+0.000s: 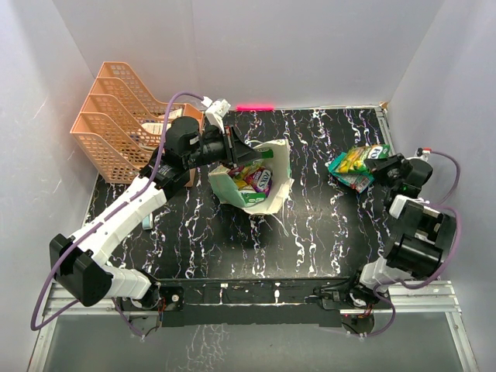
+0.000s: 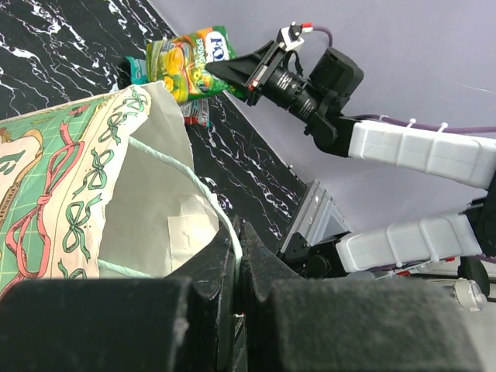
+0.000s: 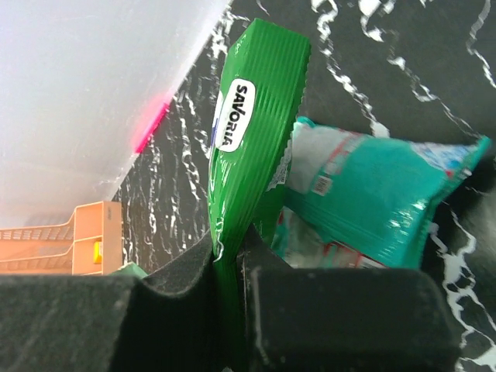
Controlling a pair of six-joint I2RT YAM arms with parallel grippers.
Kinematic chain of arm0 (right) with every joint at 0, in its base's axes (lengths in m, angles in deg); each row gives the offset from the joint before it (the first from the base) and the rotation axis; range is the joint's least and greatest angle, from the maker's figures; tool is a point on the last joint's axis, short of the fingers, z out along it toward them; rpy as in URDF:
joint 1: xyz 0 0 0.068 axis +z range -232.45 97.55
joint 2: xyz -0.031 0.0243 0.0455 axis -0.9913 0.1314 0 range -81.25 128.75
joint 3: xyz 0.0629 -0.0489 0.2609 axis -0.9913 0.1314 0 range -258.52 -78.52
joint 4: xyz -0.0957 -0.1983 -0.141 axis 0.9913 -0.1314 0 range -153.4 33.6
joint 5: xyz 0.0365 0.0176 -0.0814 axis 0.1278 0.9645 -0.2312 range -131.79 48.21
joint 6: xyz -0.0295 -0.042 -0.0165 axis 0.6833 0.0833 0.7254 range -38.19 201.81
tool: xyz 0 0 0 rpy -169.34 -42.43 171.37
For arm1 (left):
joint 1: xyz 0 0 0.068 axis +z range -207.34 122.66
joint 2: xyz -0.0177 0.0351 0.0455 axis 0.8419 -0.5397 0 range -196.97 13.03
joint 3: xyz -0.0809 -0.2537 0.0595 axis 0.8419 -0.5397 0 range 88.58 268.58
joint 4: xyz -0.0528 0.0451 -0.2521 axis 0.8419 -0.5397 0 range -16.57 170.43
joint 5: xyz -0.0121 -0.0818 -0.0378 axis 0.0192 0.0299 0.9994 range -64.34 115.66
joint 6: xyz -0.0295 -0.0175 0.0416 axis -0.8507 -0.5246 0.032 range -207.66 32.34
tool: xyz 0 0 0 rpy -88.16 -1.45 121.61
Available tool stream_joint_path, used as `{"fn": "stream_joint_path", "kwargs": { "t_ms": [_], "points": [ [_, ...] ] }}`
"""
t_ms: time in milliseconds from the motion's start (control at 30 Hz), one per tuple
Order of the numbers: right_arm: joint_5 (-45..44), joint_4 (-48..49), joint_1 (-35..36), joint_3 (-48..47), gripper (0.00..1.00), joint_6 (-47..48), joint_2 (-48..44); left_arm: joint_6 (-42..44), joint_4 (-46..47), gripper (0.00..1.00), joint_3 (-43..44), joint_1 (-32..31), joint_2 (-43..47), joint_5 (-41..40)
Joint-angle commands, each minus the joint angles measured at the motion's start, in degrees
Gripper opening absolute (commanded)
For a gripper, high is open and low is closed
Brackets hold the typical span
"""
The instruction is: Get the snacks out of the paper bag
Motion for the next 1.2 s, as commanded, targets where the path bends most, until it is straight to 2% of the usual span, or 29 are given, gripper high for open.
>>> {"fn": "stream_joint_path", "kwargs": {
  "t_ms": [0, 67, 200, 500, 700, 967, 1167],
  "points": [
    [2.8, 12.6, -2.1, 3.1, 0.07, -4.0, 5.6, 0.7, 0.1, 0.00, 1.4, -0.4, 2.5, 0.6],
    [4.2, 13.6, -3.6, 5.0, 0.07, -5.1, 7.7, 0.6, 0.5, 0.00, 1.3, -0.4, 2.4, 0.7],
    [6.3, 21.6, -6.5, 9.4, 0.07, -8.3, 11.0, 0.4, 0.5, 0.00, 1.3, -0.4, 2.3, 0.8],
    [10.4, 24.9, -7.3, 8.0, 0.08, -9.0, 17.1, -0.1, 1.1, 0.00, 0.9, -0.5, 1.9, 0.9],
    [13.2, 26.0, -7.2, 6.1, 0.14, -9.8, 17.8, -0.7, 2.0, 0.00, 0.7, -0.4, 1.5, 1.3],
    [10.0, 28.5, -5.1, 4.2, 0.09, -14.8, 19.0, -1.9, 3.0, 0.00, 0.5, -0.4, 1.3, 1.8],
    [3.1, 23.9, -3.0, 4.1, 0.07, -13.9, 15.4, -1.8, 2.3, 0.00, 0.9, -0.4, 1.3, 1.6]
  ]
}}
